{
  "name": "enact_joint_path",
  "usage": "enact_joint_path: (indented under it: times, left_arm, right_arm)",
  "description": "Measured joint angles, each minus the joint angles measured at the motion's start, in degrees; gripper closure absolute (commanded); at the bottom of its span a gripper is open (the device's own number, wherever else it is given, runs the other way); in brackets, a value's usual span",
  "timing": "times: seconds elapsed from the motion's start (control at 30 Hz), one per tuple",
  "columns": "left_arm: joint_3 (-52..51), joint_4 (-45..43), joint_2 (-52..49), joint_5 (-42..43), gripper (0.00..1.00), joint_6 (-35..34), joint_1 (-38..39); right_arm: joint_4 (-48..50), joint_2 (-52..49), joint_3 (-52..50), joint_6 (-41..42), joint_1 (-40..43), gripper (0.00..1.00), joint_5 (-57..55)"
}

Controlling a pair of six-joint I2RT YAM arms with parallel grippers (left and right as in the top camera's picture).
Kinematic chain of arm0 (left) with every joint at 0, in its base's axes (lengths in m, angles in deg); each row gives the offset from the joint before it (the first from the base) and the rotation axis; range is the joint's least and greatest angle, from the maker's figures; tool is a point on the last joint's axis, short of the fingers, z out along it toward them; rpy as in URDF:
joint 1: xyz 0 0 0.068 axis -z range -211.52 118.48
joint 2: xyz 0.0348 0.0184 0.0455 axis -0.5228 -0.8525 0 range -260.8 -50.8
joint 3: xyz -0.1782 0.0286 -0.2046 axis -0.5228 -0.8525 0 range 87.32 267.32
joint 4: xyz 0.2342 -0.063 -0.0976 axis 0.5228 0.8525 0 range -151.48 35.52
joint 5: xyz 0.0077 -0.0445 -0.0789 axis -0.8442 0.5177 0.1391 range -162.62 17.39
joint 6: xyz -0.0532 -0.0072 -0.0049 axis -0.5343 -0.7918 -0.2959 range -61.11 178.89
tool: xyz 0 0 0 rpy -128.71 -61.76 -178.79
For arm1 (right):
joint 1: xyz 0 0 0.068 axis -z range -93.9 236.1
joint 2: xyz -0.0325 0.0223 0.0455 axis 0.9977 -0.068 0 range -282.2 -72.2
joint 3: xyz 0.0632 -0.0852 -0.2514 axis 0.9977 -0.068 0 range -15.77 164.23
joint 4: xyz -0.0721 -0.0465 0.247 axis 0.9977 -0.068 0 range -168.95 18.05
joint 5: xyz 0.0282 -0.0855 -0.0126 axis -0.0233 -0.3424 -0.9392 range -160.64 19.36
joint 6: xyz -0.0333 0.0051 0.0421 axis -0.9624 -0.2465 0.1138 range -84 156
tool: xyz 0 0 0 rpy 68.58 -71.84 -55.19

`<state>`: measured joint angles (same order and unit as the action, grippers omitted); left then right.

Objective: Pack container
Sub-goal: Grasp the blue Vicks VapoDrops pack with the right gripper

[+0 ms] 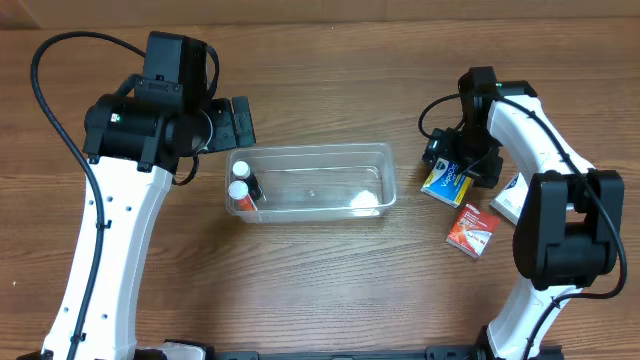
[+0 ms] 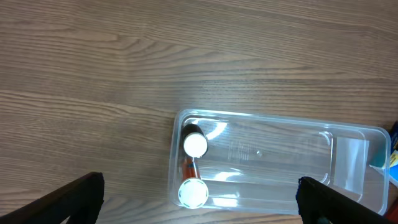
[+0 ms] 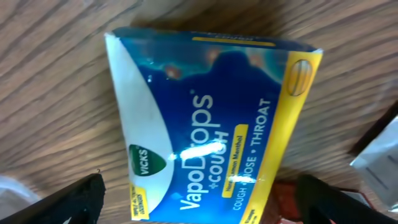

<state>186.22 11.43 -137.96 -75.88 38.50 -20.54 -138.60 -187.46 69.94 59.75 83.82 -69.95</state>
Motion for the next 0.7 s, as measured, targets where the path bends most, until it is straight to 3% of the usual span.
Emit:
enact_joint_path:
  times: [0.43,0.57,0.7]
  left_arm:
    - [0.0,0.4,0.0,0.0,0.0,0.0,0.0]
    - [0.0,0.4,0.0,0.0,0.0,0.0,0.0]
    - [0.0,0.4,0.0,0.0,0.0,0.0,0.0]
  right_arm:
    - [1.8,-4.3,0.0,-0.5,0.0,0.0,-1.2]
    - [2.3,-4.9,0.0,-2.0,0.0,0.21,-1.1]
    - [2.3,-4.9,0.0,-3.6,0.0,0.28,-0.9]
